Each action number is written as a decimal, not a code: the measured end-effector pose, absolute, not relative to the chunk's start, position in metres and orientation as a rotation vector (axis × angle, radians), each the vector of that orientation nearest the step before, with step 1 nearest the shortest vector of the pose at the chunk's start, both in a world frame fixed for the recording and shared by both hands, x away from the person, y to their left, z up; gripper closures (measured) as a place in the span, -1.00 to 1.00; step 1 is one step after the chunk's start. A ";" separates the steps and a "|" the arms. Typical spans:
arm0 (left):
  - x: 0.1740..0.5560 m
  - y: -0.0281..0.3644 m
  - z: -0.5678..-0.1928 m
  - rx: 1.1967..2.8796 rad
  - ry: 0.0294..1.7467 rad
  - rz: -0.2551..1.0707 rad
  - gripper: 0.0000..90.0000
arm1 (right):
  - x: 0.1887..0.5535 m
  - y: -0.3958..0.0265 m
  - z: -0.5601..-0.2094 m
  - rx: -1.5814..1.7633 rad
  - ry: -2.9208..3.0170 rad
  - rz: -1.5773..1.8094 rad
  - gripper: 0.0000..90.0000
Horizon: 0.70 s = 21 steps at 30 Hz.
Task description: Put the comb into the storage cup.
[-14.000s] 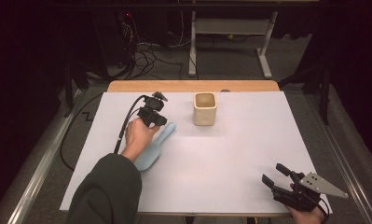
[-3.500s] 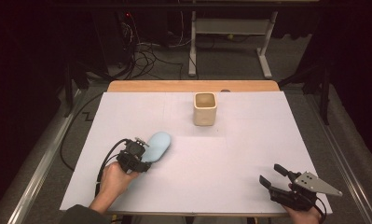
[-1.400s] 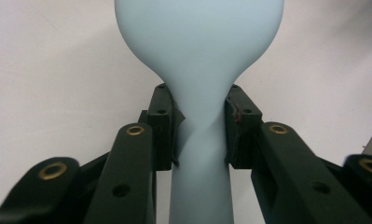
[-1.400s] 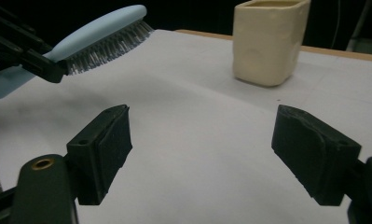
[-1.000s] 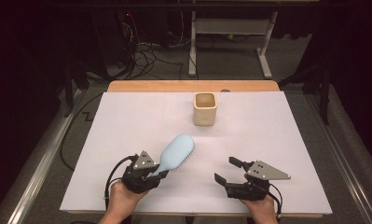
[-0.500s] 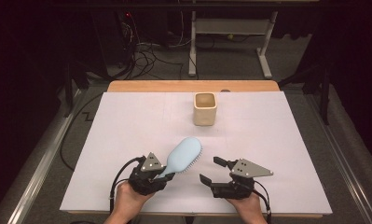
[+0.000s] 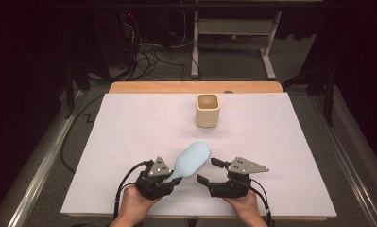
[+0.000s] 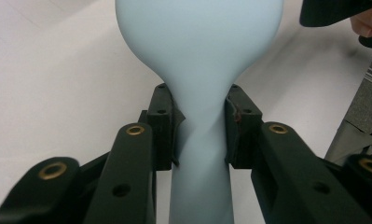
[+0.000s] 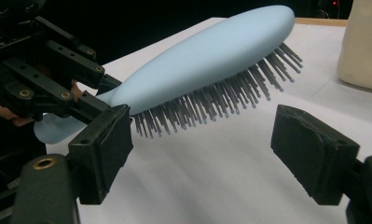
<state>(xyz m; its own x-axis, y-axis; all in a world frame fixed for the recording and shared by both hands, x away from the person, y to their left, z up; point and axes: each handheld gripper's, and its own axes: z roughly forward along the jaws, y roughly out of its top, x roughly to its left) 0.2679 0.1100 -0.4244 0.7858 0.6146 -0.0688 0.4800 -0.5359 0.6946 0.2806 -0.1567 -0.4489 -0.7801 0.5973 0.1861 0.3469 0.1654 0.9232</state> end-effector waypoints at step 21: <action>0.268 0.100 -0.426 2.217 0.801 0.235 0.53 | 0.289 -0.148 -0.448 0.980 2.187 1.750 -0.68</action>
